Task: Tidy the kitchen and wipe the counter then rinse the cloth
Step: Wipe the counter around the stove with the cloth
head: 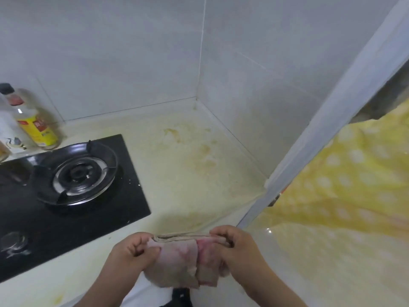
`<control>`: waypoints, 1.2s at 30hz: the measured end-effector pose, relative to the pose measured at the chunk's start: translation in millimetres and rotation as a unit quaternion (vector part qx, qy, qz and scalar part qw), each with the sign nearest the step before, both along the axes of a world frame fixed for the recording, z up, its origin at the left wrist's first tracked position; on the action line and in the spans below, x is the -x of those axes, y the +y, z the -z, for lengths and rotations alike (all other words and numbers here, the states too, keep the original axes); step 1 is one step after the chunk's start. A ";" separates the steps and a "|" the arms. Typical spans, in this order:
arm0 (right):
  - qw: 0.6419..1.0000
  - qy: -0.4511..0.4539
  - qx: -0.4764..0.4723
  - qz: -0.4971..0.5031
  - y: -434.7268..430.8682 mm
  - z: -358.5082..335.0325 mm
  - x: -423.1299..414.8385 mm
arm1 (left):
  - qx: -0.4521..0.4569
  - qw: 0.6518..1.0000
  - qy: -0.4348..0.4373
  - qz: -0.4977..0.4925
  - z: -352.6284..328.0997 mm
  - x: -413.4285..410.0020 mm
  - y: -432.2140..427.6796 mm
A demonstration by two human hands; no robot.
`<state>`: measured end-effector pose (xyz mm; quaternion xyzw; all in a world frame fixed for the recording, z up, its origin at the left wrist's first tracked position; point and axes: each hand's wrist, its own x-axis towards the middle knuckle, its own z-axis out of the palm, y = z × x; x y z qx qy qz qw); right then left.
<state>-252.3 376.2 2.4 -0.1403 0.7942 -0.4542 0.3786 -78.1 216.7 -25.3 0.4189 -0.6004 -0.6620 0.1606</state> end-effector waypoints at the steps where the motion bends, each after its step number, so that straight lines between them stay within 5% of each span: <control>1: 0.999 0.007 -0.018 -0.025 -10.0 5.1 8.1 | 0.004 1.000 -0.019 -0.006 7.1 3.2 -6.1; 13: 0.957 0.096 -0.059 -0.266 -108.4 53.7 68.6 | 0.081 0.971 -0.194 -0.112 49.2 34.5 -43.9; 24: 0.935 0.161 -0.049 -0.312 -164.9 105.7 117.8 | 0.185 0.910 -0.318 -0.188 74.2 80.5 -44.3; 28: 0.872 0.235 -0.021 -0.428 -154.0 97.9 122.9 | 0.332 0.887 -0.322 0.016 87.5 69.5 -11.8; 31: 0.806 0.278 0.018 -0.523 -141.7 94.5 115.9 | 0.336 0.880 -0.315 0.115 100.0 55.0 -0.7; 36: 0.692 0.297 -0.052 -0.656 -126.0 105.6 102.6 | 0.291 0.860 -0.375 0.185 98.1 63.0 -2.0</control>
